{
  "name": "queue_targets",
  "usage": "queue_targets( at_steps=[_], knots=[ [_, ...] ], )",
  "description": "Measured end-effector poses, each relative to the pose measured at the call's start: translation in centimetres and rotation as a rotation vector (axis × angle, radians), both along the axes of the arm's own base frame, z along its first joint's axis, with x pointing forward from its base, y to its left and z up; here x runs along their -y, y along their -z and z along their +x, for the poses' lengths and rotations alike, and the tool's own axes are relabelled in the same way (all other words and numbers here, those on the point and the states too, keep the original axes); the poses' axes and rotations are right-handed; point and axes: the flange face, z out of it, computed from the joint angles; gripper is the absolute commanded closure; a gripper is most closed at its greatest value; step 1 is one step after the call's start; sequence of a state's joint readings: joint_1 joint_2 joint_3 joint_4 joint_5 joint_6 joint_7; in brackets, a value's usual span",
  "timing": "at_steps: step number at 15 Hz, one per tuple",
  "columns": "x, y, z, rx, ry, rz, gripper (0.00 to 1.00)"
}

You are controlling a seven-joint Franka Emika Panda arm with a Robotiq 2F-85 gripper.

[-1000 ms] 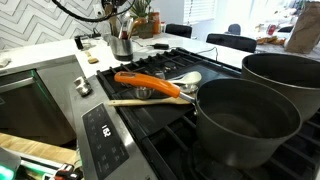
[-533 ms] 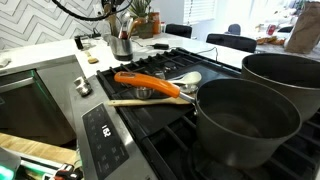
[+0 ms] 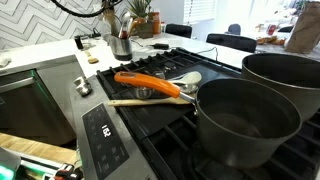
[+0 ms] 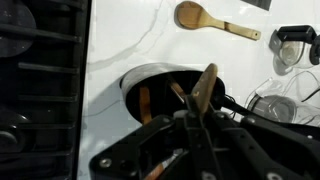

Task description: Put the slotted spoon inside the silver holder.

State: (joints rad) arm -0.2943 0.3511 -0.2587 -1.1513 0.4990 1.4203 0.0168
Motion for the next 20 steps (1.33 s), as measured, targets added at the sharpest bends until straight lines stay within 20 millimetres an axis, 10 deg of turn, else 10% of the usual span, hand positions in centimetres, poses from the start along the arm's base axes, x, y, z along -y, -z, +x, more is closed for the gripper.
queue_targets(
  at_steps=[15, 16, 20],
  knots=[
    [-7.6, -0.9, 6.2, -0.075, 0.092, -0.15, 0.98],
    [-7.6, -0.9, 6.4, -0.081, 0.097, -0.152, 0.75],
    [-7.8, -0.5, 6.9, -0.091, 0.097, -0.158, 0.47]
  ],
)
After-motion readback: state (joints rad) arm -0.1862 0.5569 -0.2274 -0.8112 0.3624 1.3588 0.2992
